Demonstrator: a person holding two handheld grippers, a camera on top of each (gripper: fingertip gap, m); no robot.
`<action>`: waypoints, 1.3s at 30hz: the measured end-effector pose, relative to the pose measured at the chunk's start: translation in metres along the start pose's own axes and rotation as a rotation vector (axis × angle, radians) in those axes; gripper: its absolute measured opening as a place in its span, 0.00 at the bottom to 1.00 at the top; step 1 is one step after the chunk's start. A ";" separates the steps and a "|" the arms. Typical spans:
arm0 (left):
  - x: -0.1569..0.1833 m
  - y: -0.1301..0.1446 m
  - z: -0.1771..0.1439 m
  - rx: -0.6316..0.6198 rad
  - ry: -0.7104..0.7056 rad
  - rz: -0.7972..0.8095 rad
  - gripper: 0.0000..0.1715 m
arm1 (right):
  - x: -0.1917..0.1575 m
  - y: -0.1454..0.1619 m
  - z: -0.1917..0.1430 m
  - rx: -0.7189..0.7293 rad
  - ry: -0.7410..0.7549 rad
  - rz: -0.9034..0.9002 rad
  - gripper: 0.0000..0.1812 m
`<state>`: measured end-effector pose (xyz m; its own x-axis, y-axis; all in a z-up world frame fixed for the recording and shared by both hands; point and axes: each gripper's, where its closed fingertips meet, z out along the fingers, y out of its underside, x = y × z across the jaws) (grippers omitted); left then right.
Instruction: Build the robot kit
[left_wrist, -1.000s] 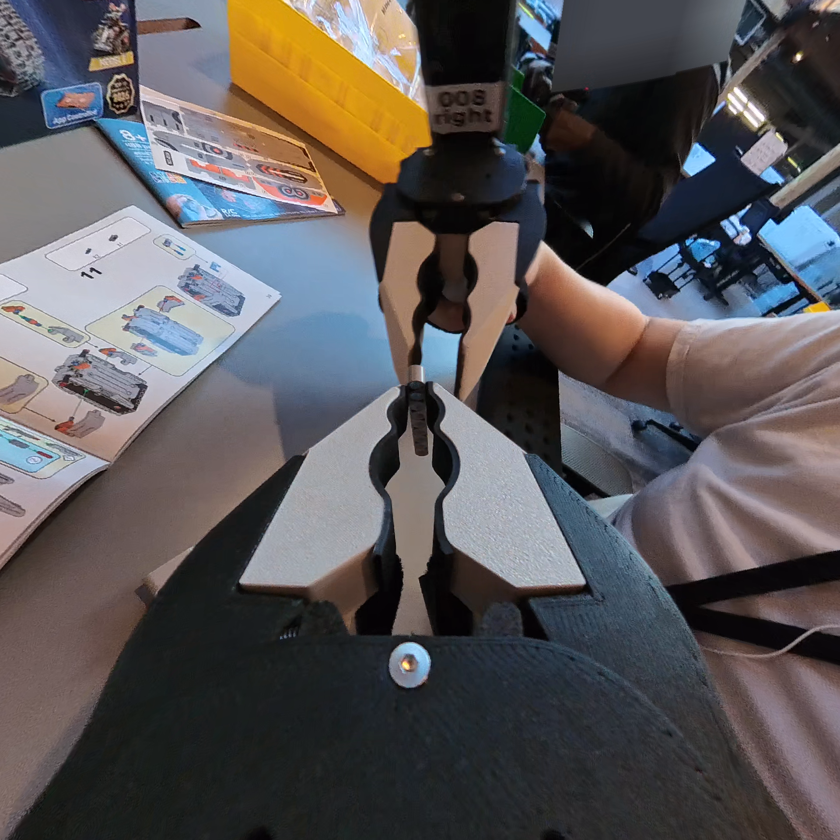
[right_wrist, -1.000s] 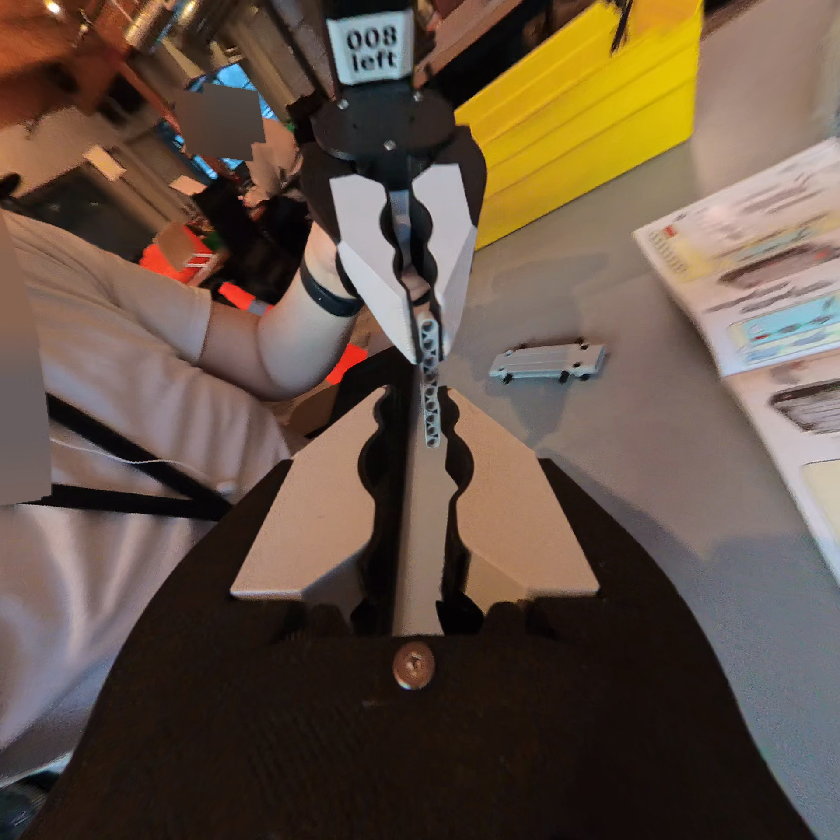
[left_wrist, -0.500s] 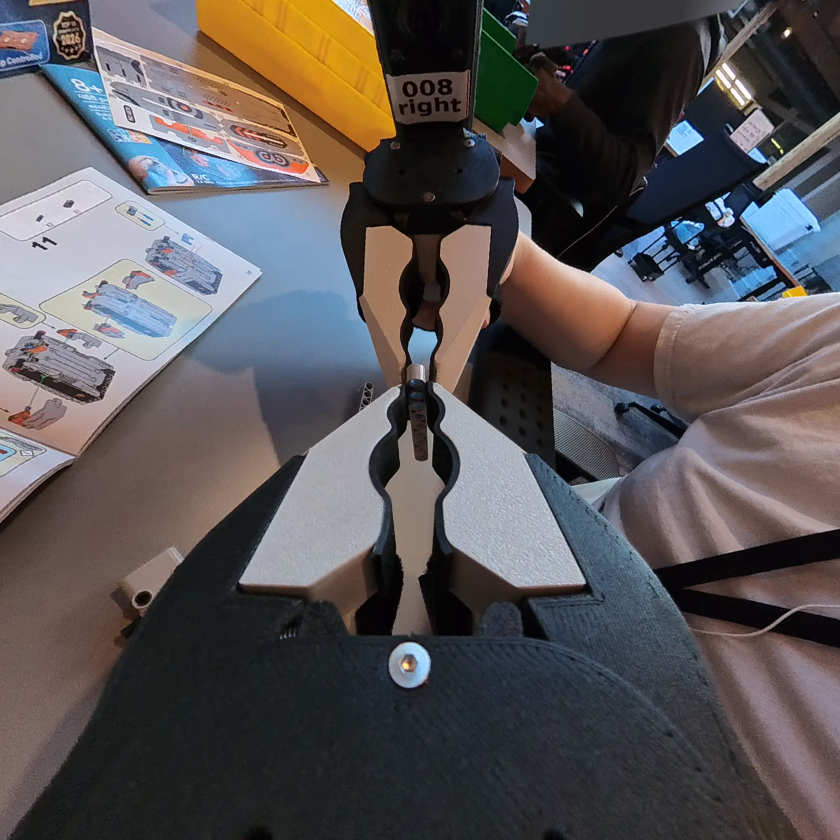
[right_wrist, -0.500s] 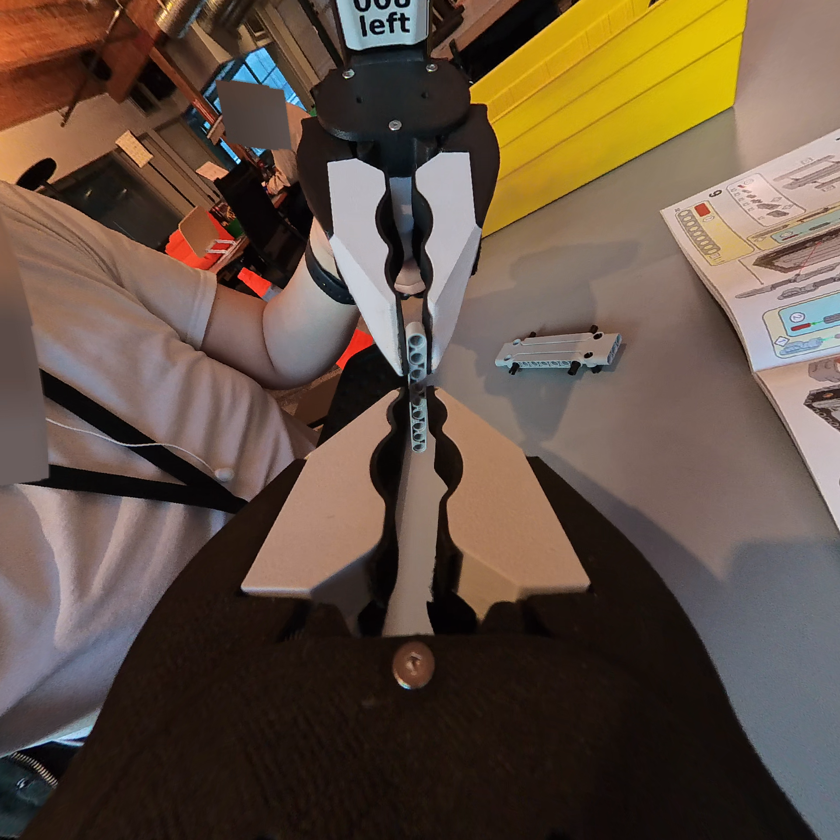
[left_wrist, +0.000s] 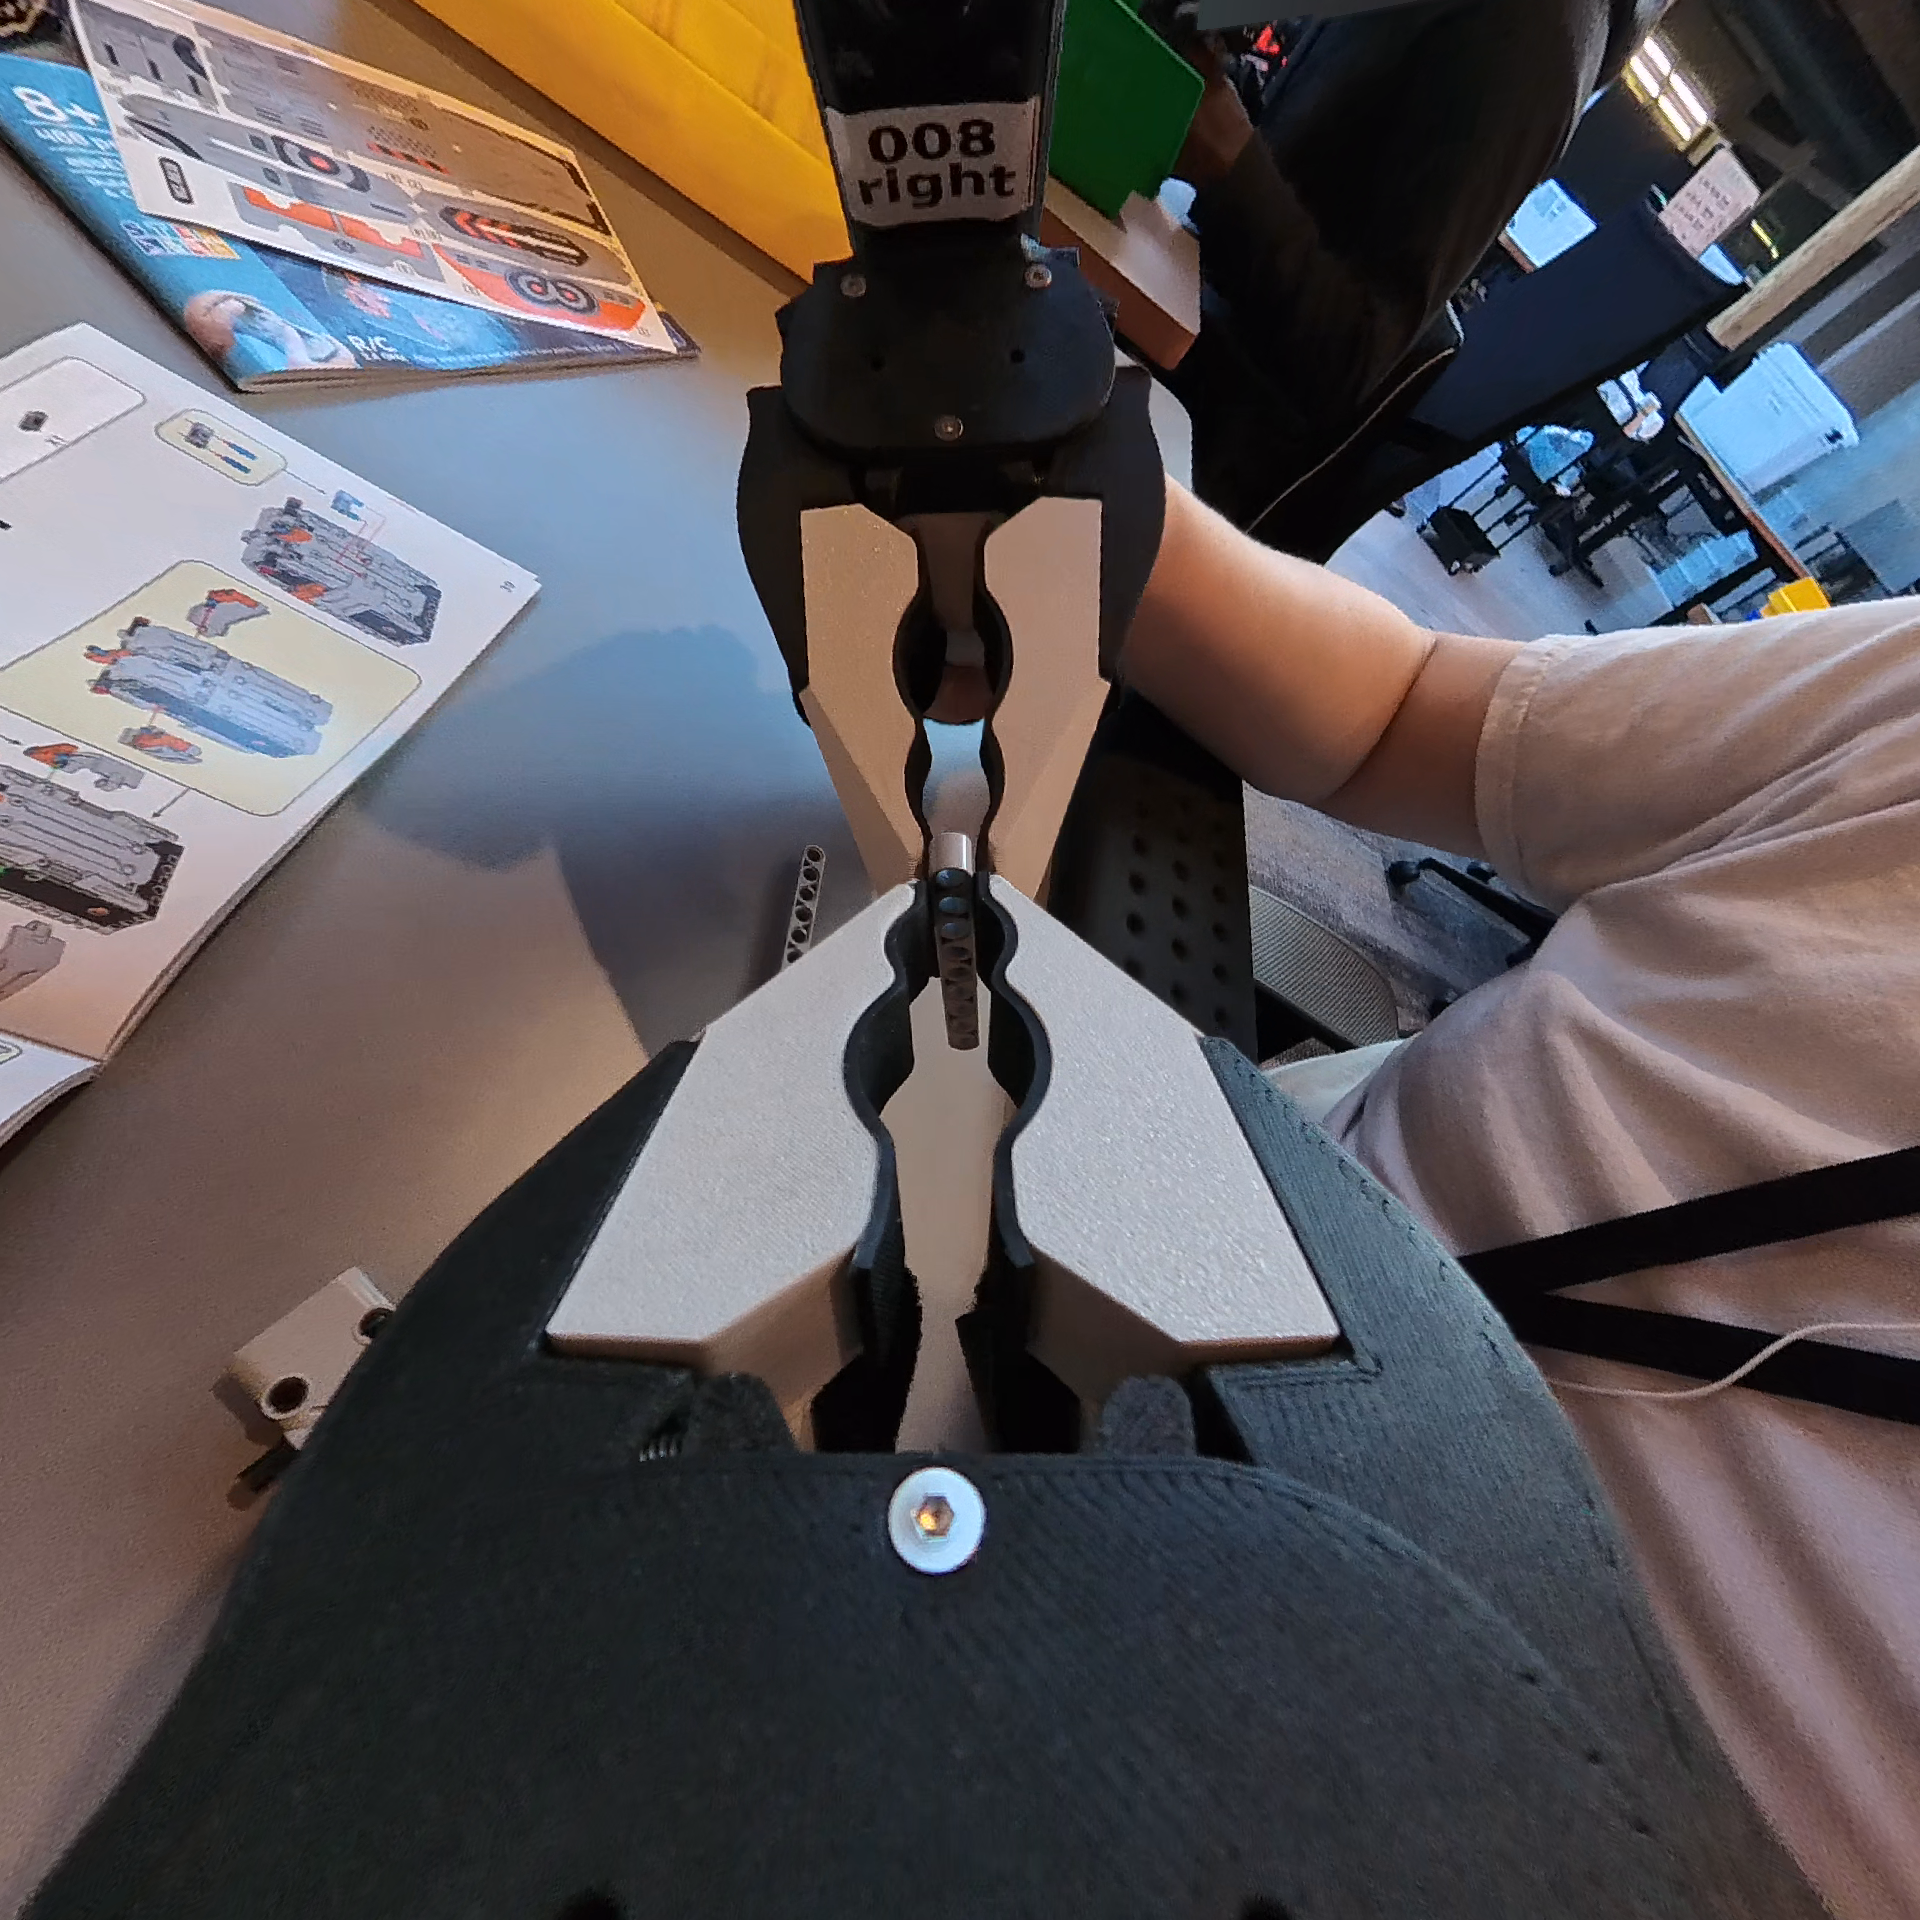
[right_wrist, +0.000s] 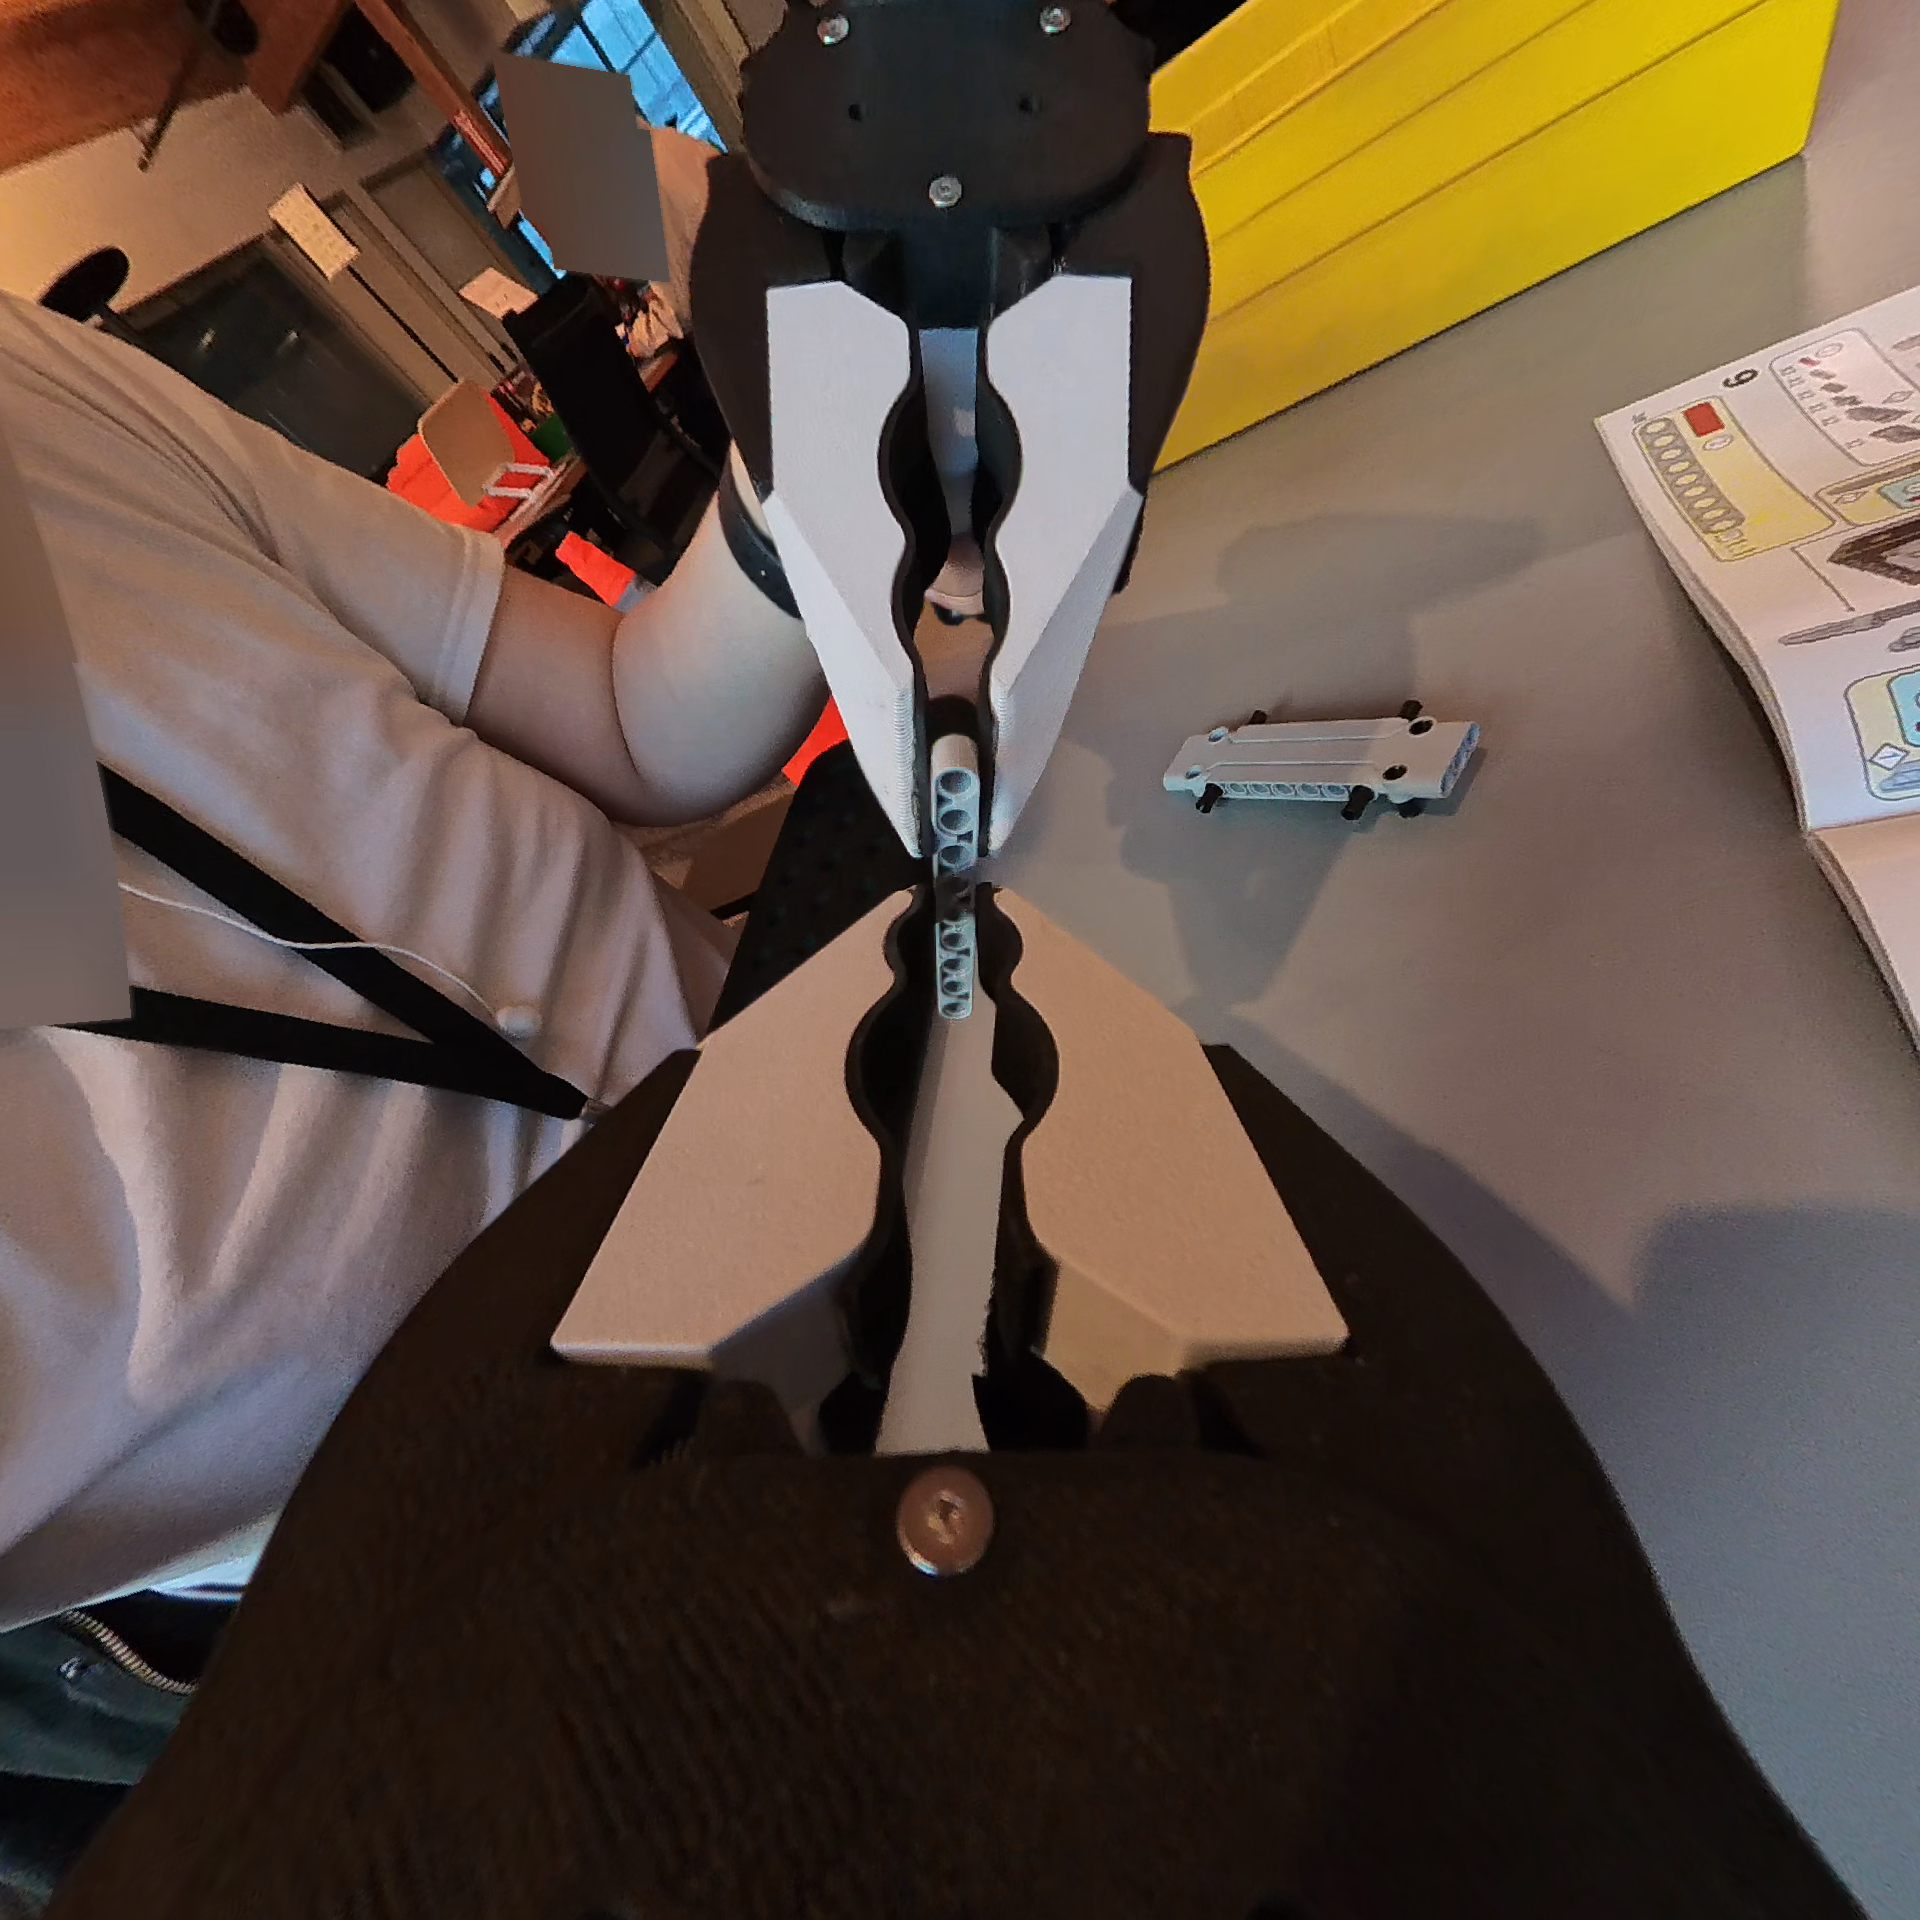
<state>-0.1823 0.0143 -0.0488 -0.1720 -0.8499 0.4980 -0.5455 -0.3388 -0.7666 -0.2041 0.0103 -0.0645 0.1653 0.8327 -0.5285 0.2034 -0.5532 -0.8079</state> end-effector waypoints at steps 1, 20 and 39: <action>0.000 0.001 0.000 -0.004 0.000 0.001 0.03 | 0.001 0.001 0.000 -0.003 0.006 -0.003 0.03; -0.101 0.086 -0.067 -0.154 -0.219 -0.423 0.23 | 0.042 0.008 -0.006 0.088 0.178 0.224 0.03; -0.080 0.103 -0.037 -0.180 0.032 -0.540 0.05 | 0.087 0.022 0.040 0.170 0.269 0.633 0.03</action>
<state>-0.2553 0.0623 -0.1523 0.1474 -0.5615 0.8143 -0.6933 -0.6458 -0.3198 -0.2237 0.0711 -0.1388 0.4389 0.3052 -0.8451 -0.1605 -0.8988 -0.4080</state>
